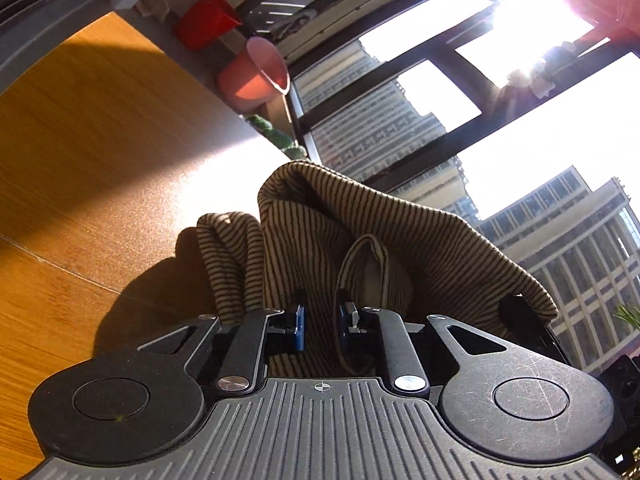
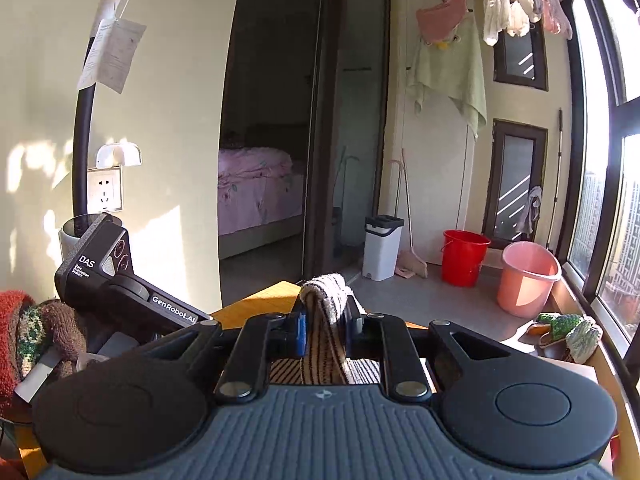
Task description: Fold clothes
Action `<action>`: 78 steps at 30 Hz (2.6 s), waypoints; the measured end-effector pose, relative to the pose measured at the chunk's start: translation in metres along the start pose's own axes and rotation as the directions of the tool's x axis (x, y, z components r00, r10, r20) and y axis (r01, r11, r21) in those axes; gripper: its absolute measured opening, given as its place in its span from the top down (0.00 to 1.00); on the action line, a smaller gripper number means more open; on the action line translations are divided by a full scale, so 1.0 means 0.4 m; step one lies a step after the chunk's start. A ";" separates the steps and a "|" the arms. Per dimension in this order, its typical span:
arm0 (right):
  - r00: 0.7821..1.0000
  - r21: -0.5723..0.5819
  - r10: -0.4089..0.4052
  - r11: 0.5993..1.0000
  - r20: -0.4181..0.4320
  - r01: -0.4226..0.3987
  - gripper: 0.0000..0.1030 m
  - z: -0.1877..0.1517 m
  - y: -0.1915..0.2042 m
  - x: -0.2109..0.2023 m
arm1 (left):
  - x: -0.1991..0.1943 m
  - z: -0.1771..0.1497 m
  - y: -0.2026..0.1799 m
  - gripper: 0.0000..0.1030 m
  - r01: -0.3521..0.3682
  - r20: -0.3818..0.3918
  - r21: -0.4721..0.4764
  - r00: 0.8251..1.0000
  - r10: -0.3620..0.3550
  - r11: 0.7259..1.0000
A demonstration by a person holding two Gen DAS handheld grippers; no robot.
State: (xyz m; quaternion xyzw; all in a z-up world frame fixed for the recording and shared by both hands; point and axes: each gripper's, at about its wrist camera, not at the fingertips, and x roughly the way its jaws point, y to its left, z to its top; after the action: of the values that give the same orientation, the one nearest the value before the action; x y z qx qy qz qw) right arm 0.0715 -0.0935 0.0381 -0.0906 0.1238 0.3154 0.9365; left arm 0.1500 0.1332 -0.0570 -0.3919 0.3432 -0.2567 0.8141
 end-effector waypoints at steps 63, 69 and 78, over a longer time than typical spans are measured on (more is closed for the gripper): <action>0.908 0.127 0.217 0.975 -0.359 -0.183 0.89 -0.189 0.070 -0.023 | -0.142 -0.033 -0.082 0.09 -0.063 -0.043 0.339 0.996 0.083 0.939; 0.979 -0.157 -0.044 0.987 -0.198 0.013 0.24 -0.107 0.126 -0.123 | -0.164 0.005 -0.066 0.44 -0.113 0.038 0.212 0.993 0.108 0.971; 0.948 -0.578 -0.251 0.811 -0.195 0.095 0.20 -0.188 0.266 0.073 | -0.134 -0.138 -0.092 0.55 -0.118 -0.065 0.329 0.987 0.148 0.937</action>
State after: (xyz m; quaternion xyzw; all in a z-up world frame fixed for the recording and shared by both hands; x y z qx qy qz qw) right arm 0.0158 -0.0120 -0.0519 -0.4136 0.1396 0.2356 0.8683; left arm 0.0687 0.1239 -0.0331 -0.2168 0.3578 -0.2711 0.8669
